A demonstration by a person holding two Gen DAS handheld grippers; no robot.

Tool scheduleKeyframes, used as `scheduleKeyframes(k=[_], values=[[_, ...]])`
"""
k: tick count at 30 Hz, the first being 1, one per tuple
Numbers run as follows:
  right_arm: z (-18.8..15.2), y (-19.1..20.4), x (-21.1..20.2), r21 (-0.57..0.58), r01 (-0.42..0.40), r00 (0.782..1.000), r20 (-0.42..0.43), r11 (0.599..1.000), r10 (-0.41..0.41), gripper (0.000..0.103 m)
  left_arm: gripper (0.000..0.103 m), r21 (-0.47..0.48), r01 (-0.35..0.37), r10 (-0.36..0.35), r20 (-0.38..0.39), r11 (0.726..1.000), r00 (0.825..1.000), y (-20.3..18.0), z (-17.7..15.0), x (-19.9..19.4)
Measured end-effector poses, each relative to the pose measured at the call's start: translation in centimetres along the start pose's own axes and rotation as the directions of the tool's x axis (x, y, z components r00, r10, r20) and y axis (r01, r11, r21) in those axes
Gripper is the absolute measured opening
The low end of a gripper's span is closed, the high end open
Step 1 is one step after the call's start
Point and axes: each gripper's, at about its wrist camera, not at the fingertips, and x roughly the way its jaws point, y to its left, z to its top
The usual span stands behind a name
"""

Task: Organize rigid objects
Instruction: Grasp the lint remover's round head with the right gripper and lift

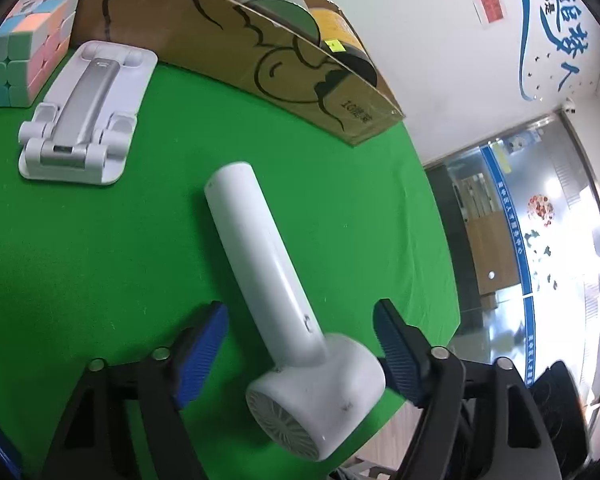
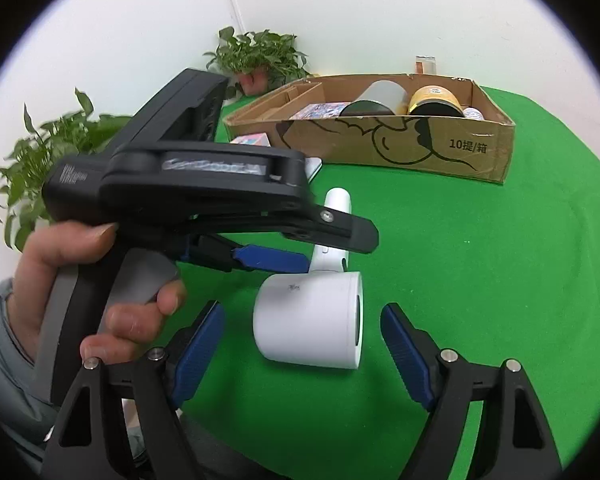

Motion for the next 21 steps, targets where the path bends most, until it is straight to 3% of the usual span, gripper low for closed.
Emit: scheduleKeyframes(k=[5, 8, 15, 17, 21], values=[[-0.4, 1.2, 0.6, -0.034, 0.034, 0.999, -0.018, 0.999, -0.034, 0.066, 0.056, -0.001, 0.003, -0.003, -0.030, 1.000, 1.000, 0.2, -0.3, 0.0], [-0.5, 1.3, 0.6, -0.034, 0.036, 0.999, -0.024, 0.999, -0.037, 0.058, 0.054, 0.013, 0.002, -0.002, -0.020, 1.000, 1.000, -0.1, -1.1, 0.2], [-0.4, 1.6, 1.1, -0.050, 0.066, 0.997, -0.030, 0.997, -0.068, 0.058, 0.051, 0.009, -0.005, 0.005, -0.021, 1.000, 1.000, 0.0, -1.3, 0.2], [-0.4, 1.6, 1.1, -0.044, 0.070, 0.997, -0.029, 0.997, -0.071, 0.058, 0.032, 0.005, -0.033, 0.033, -0.013, 0.999, 0.999, 0.3, -1.2, 0.0], [-0.4, 1.6, 1.1, -0.034, 0.074, 0.997, -0.022, 0.997, -0.075, 0.058, 0.032, 0.005, -0.027, 0.027, -0.013, 1.000, 1.000, 0.6, -1.0, 0.0]])
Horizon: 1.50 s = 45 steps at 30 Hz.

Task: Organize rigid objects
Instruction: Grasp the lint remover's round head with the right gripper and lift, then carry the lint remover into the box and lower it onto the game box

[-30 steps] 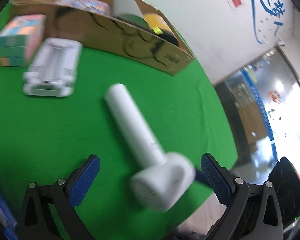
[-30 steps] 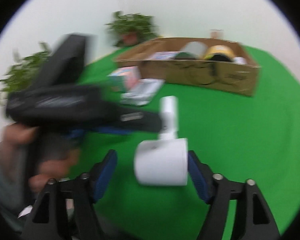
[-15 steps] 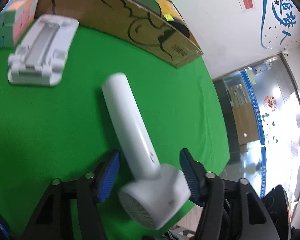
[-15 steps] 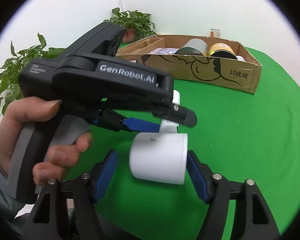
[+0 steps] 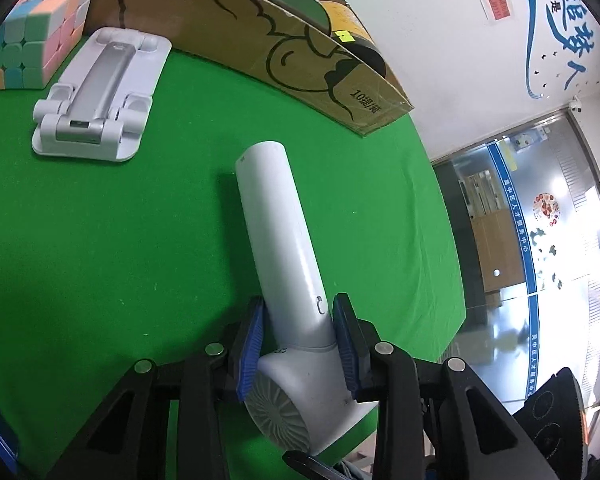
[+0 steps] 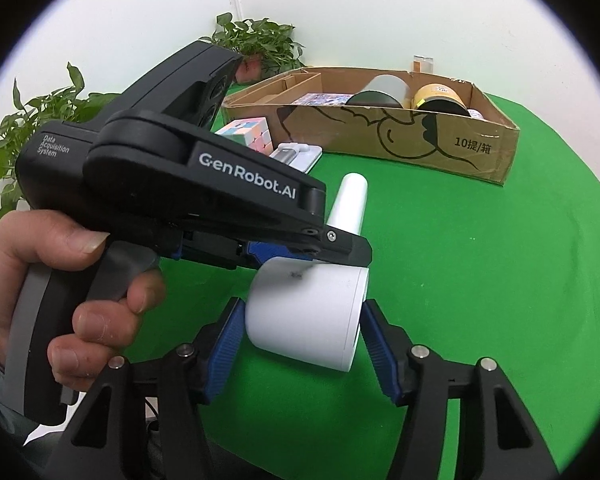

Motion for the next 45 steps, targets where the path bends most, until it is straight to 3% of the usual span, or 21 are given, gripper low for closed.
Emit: scheduleKeyframes(k=[5, 13, 25, 29, 36, 45], values=[[0.1, 0.1, -0.2, 0.008, 0.011, 1.000, 0.019, 1.000, -0.011, 0.058, 0.031, 0.007, 0.007, -0.007, 0.023, 1.000, 1.000, -0.2, 0.0, -0.9], [2.7, 0.9, -1.8, -0.010, 0.033, 0.988, 0.150, 0.999, -0.031, 0.058, 0.031, 0.120, -0.018, 0.002, 0.132, 0.993, 0.991, -2.9, 2.1, -5.8], [12.6, 2.6, -0.9, -0.044, 0.043, 0.967, 0.252, 0.998, -0.031, 0.057, 0.031, 0.207, -0.089, 0.027, 0.286, 0.974, 0.958, -4.9, 9.5, -14.2], [16.3, 2.0, 0.8, -0.022, 0.020, 0.969, 0.247, 1.000, -0.014, 0.057, 0.031, 0.202, -0.095, 0.032, 0.293, 0.975, 0.956, -4.6, 13.7, -15.3], [21.7, 1.0, 5.2, 0.035, -0.016, 0.981, 0.194, 0.999, 0.009, 0.057, 0.031, 0.183, -0.120, 0.075, 0.237, 0.976, 0.969, -2.6, 21.5, -14.9], [24.6, 0.8, 12.1, 0.126, -0.064, 0.995, 0.083, 0.990, 0.053, 0.057, 0.031, 0.138, -0.142, 0.120, 0.159, 0.980, 0.980, 3.9, 27.7, -11.9]])
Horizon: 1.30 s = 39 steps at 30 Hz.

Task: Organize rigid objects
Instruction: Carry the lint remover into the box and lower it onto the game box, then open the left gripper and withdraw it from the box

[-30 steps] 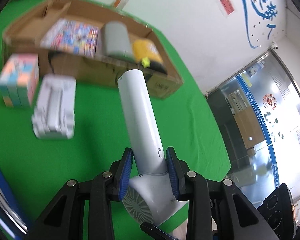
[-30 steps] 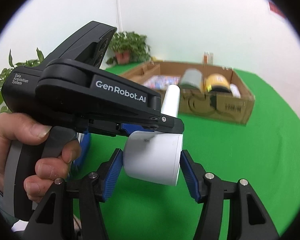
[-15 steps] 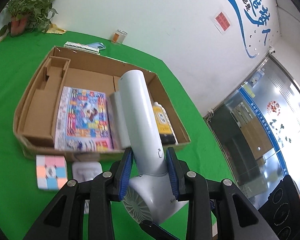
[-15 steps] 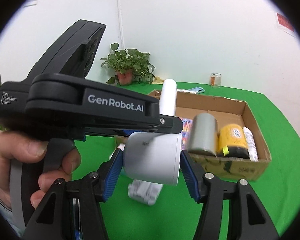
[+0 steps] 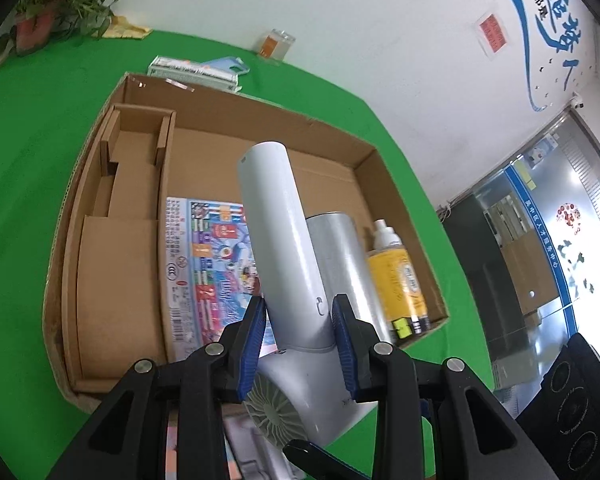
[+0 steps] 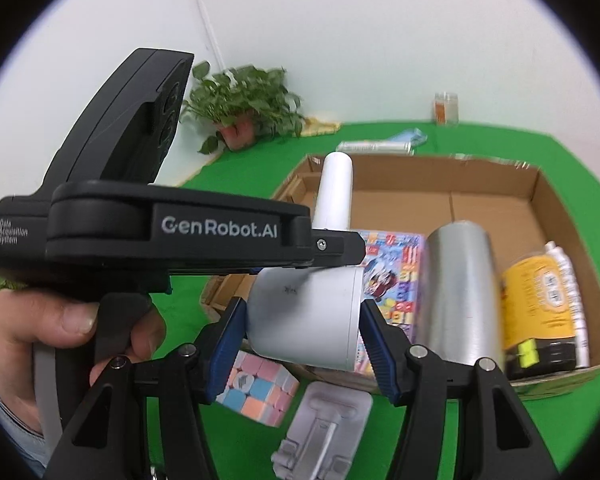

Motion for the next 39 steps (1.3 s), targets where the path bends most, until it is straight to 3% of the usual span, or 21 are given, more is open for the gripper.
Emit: scheduleKeyframes(k=[12, 18, 21, 26, 28, 30, 31, 32, 33, 34, 35, 36, 37, 38, 39], values=[[0.2, -1.4, 6.7, 0.108, -0.034, 0.982, -0.181, 0.994, 0.053, 0.059, 0.031, -0.014, -0.037, 0.036, -0.110, 0.999, 0.993, 5.2, 0.1, 5.2], [-0.8, -2.7, 4.6, 0.167, -0.182, 0.968, -0.141, 0.969, 0.206, 0.059, 0.029, -0.013, -0.050, 0.048, -0.104, 0.999, 0.993, 5.1, -0.2, 4.8], [-1.2, -2.6, 4.4, 0.146, -0.170, 0.969, -0.152, 0.974, 0.192, 0.052, 0.029, -0.004, -0.087, 0.086, -0.091, 0.996, 0.992, 4.3, -0.9, 4.2], [-1.5, -3.0, 3.6, 0.126, -0.230, 0.959, -0.142, 0.965, 0.247, 0.052, 0.032, 0.025, -0.189, 0.189, -0.041, 0.982, 0.981, 2.7, -1.9, 2.6], [-2.3, -2.8, 1.2, 0.059, -0.212, 0.972, -0.092, 0.975, 0.217, 0.058, 0.033, 0.052, -0.262, 0.260, 0.038, 0.964, 0.965, 1.6, -2.8, 0.7], [-3.5, -2.7, -1.4, 0.007, -0.156, 0.987, -0.045, 0.988, 0.156, 0.087, 0.042, 0.081, -0.291, 0.276, 0.158, 0.953, 0.948, -0.2, -4.4, -2.0], [-4.2, -2.7, -2.5, -0.009, -0.116, 0.993, -0.021, 0.993, 0.116, 0.087, 0.062, 0.090, -0.306, 0.282, 0.213, 0.948, 0.936, -0.9, -5.3, -3.2], [-5.3, -2.8, -3.9, -0.032, -0.058, 0.998, 0.004, 0.998, 0.058, 0.087, 0.093, 0.096, -0.337, 0.293, 0.313, 0.937, 0.903, -2.1, -7.1, -5.2], [-6.0, -2.8, -4.8, -0.047, -0.020, 1.000, 0.014, 0.999, 0.020, 0.087, 0.103, 0.091, -0.374, 0.310, 0.398, 0.923, 0.863, -3.0, -8.5, -6.6], [-7.0, -2.9, -5.8, -0.059, 0.033, 0.999, 0.022, 0.998, -0.032, 0.087, 0.103, 0.072, -0.427, 0.341, 0.489, 0.902, 0.803, -3.9, -10.3, -7.8], [-7.7, -3.1, -6.3, -0.060, 0.068, 0.997, 0.025, 0.996, -0.067, 0.087, 0.103, 0.057, -0.475, 0.374, 0.537, 0.878, 0.756, -4.8, -12.0, -8.5], [-8.7, -3.5, -6.9, -0.056, 0.097, 0.995, 0.020, 0.994, -0.097, 0.087, 0.103, 0.058, -0.500, 0.395, 0.538, 0.864, 0.745, -5.6, -13.2, -8.6], [-9.4, -3.8, -7.4, -0.051, 0.101, 0.995, 0.006, 0.994, -0.101, 0.087, 0.103, 0.064, -0.512, 0.407, 0.524, 0.857, 0.748, -6.1, -14.4, -8.6], [-9.9, -4.1, -7.9, -0.046, 0.092, 0.996, 0.008, 0.995, -0.092, 0.073, 0.102, 0.062, -0.524, 0.423, 0.514, 0.850, 0.747, -6.7, -15.7, -8.5], [-10.6, -4.4, -8.5, -0.043, 0.094, 0.995, 0.022, 0.995, -0.093, 0.038, 0.098, 0.065, -0.532, 0.428, 0.517, 0.844, 0.741, -7.2, -16.9, -8.6]])
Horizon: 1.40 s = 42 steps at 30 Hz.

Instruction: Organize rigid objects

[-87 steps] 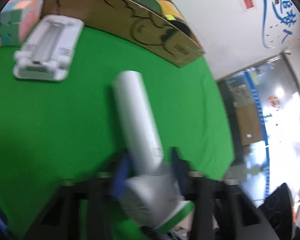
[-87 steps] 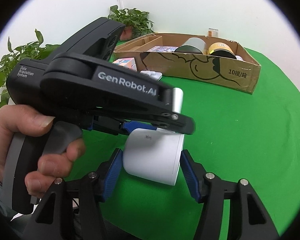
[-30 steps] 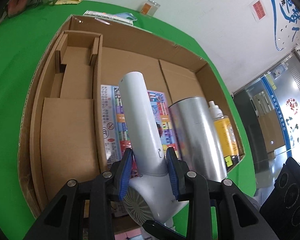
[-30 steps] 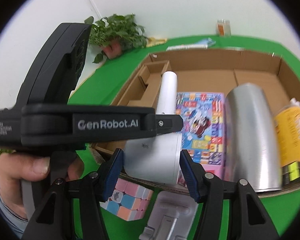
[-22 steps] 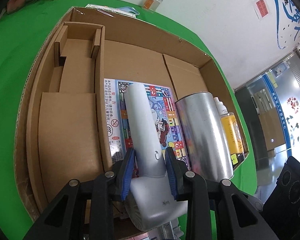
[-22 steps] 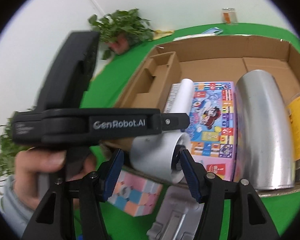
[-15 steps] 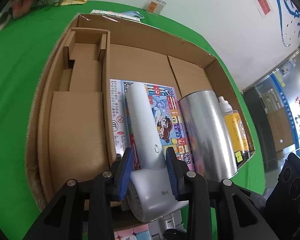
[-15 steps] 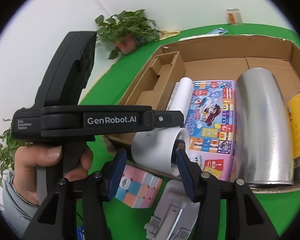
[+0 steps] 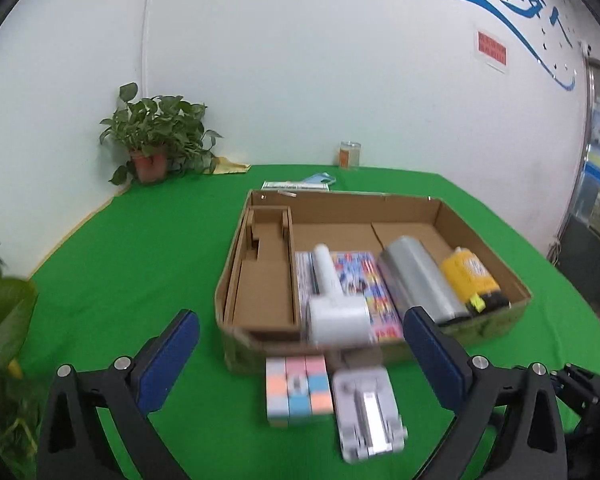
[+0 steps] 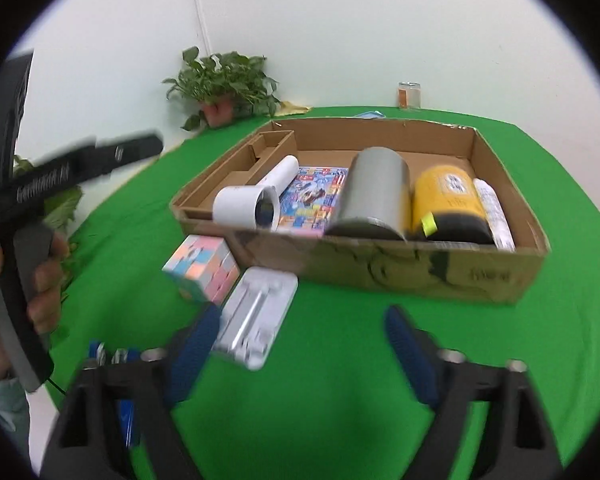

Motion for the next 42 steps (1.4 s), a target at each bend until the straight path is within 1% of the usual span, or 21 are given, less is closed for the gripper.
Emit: scheduleKeyframes(k=[1, 2, 3, 4, 6, 7, 8, 9, 10, 11, 14, 17, 22, 25, 26, 29, 31, 34, 36, 40, 42], values=[[-0.5, -0.1, -0.4, -0.002, 0.019, 1.000, -0.001, 1.000, -0.019, 0.025, 0.069, 0.023, 0.007, -0.007, 0.010, 1.000, 1.000, -0.7, -1.1, -1.2], [-1.0, -0.2, -0.8, -0.002, 0.033, 0.999, -0.006, 0.999, -0.033, 0.022, 0.011, 0.044, 0.014, -0.014, 0.001, 0.999, 1.000, -1.1, -2.0, -1.9], [-1.5, -0.3, -1.2, 0.006, 0.025, 1.000, -0.005, 1.000, -0.025, 0.022, 0.002, 0.048, 0.012, -0.010, -0.028, 0.999, 1.000, -1.5, -2.7, -2.3], [-2.1, -0.5, -1.7, 0.022, 0.004, 1.000, -0.004, 1.000, -0.004, 0.028, 0.002, 0.009, 0.008, -0.007, -0.044, 1.000, 0.999, -1.4, -3.5, -3.1], [-2.9, -0.2, -2.0, 0.045, 0.010, 0.999, -0.033, 0.999, -0.008, 0.090, 0.004, -0.021, 0.023, -0.024, -0.039, 1.000, 0.999, -1.7, -4.6, -4.4], [-3.5, 0.0, -2.3, 0.049, 0.007, 1.000, -0.031, 0.999, -0.006, 0.093, 0.024, -0.022, 0.046, -0.046, -0.029, 0.999, 0.999, -2.2, -5.1, -5.4], [-4.0, 0.3, -2.9, 0.044, -0.003, 1.000, -0.016, 0.999, 0.004, 0.093, 0.083, -0.024, 0.051, -0.051, -0.026, 0.998, 0.998, -2.2, -5.4, -5.9], [-4.4, 0.6, -3.3, 0.032, -0.009, 1.000, -0.008, 0.999, 0.010, 0.093, 0.103, -0.029, 0.043, -0.044, -0.015, 0.999, 0.999, -1.9, -5.8, -6.8], [-4.8, 1.0, -3.7, 0.019, -0.009, 1.000, -0.010, 1.000, 0.009, 0.093, 0.103, -0.048, 0.011, -0.009, 0.039, 0.999, 0.999, -1.7, -6.5, -7.8], [-5.1, 1.4, -3.9, 0.003, -0.006, 1.000, -0.013, 1.000, 0.006, 0.093, 0.103, -0.052, -0.010, 0.012, 0.044, 0.999, 0.999, -1.3, -6.7, -8.2], [-6.0, 2.5, -4.4, -0.027, -0.030, 0.999, -0.017, 0.999, 0.029, 0.093, 0.103, -0.066, 0.018, -0.020, -0.026, 0.998, 0.999, 0.2, -7.4, -7.8], [-6.5, 3.3, -4.7, -0.027, -0.076, 0.997, -0.027, 0.997, 0.076, 0.093, 0.103, -0.157, 0.048, -0.070, -0.142, 0.986, 0.987, 2.2, -9.1, -6.5], [-7.9, 5.3, -4.0, -0.042, -0.239, 0.968, -0.088, 0.970, 0.235, 0.093, 0.099, -0.264, 0.036, -0.133, -0.357, 0.964, 0.925, 4.9, -13.8, -2.9], [-8.5, 6.5, -3.0, -0.027, -0.339, 0.932, -0.148, 0.940, 0.331, 0.093, 0.083, -0.380, 0.085, -0.254, -0.423, 0.921, 0.870, 5.9, -16.8, -1.2], [-8.7, 7.0, -2.5, -0.018, -0.366, 0.918, -0.172, 0.931, 0.357, 0.093, 0.077, -0.398, 0.091, -0.274, -0.433, 0.913, 0.859, 6.0, -17.3, -0.9], [-9.2, 7.9, -1.4, -0.004, -0.407, 0.892, -0.215, 0.913, 0.397, 0.093, 0.071, -0.424, 0.105, -0.313, -0.457, 0.900, 0.832, 5.6, -18.3, 0.0], [-9.4, 8.2, -0.7, 0.010, -0.427, 0.878, -0.236, 0.904, 0.417, 0.092, 0.067, -0.412, 0.096, -0.295, -0.453, 0.906, 0.842, 5.4, -18.4, -0.1], [-9.8, 8.6, 0.9, 0.060, -0.450, 0.852, -0.269, 0.891, 0.449, 0.086, 0.046, -0.408, 0.070, -0.271, -0.458, 0.910, 0.847, 5.4, -18.1, 0.3], [-10.3, 8.9, 1.9, 0.091, -0.467, 0.832, -0.294, 0.880, 0.471, 0.077, 0.043, -0.443, 0.101, -0.320, -0.452, 0.891, 0.833, 5.2, -18.2, 0.7], [-10.7, 9.0, 2.4, 0.091, -0.454, 0.841, -0.286, 0.887, 0.460, 0.071, 0.041, -0.441, 0.153, -0.367, -0.454, 0.884, 0.812, 3.7, -17.4, 0.9], [-10.8, 8.5, 2.3, 0.091, -0.442, 0.847, -0.286, 0.892, 0.449, 0.057, 0.040, -0.450, 0.185, -0.402, -0.453, 0.874, 0.796, 2.6, -17.1, 1.3]])
